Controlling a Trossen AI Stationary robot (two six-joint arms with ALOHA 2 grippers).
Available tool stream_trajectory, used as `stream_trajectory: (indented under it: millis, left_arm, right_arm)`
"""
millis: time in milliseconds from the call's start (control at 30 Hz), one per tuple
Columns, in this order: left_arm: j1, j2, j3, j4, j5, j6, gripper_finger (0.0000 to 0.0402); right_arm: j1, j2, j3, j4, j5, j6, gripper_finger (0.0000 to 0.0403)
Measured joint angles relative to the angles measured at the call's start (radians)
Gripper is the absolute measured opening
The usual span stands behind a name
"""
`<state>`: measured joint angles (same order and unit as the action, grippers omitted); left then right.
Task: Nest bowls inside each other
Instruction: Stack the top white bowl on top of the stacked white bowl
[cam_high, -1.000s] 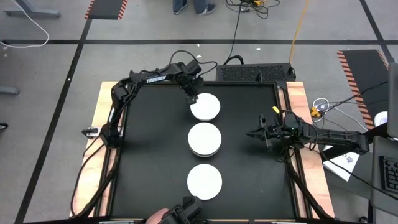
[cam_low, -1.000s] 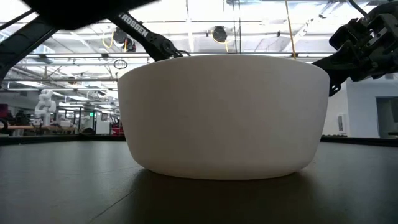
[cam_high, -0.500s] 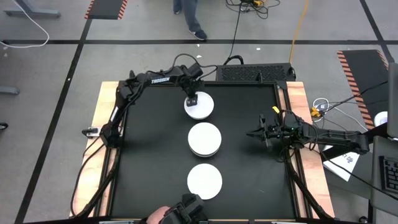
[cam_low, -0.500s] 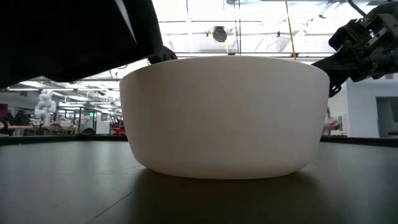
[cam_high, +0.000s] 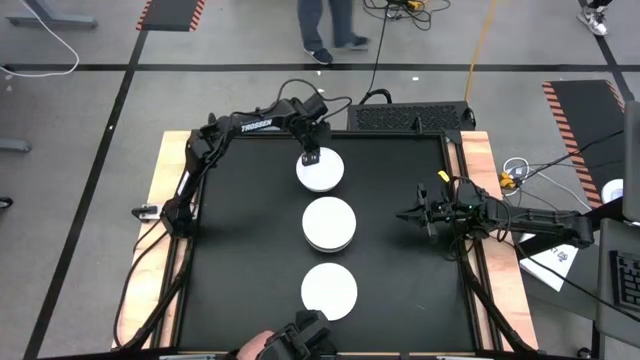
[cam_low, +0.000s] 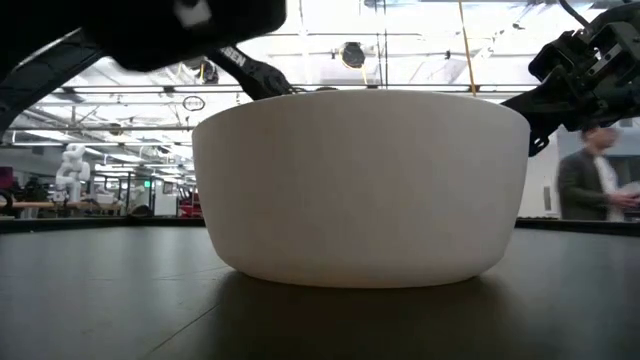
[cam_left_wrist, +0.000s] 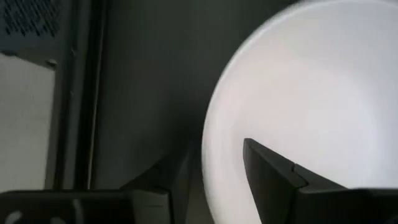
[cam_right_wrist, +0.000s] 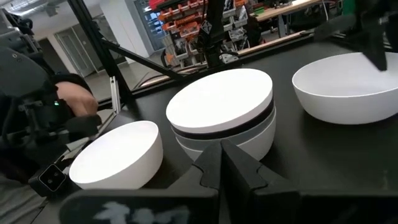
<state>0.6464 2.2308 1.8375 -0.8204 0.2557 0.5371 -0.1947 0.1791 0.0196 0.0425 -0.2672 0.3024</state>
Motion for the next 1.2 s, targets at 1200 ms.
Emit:
stream_trajectory:
  millis: [1200]
  left_arm:
    - [0.017, -0.053, 0.000, 0.060, 0.037, -0.054, 0.0003]
  right_arm:
    - [0.000, 0.000, 0.000, 0.000, 0.000, 0.030, 0.0000]
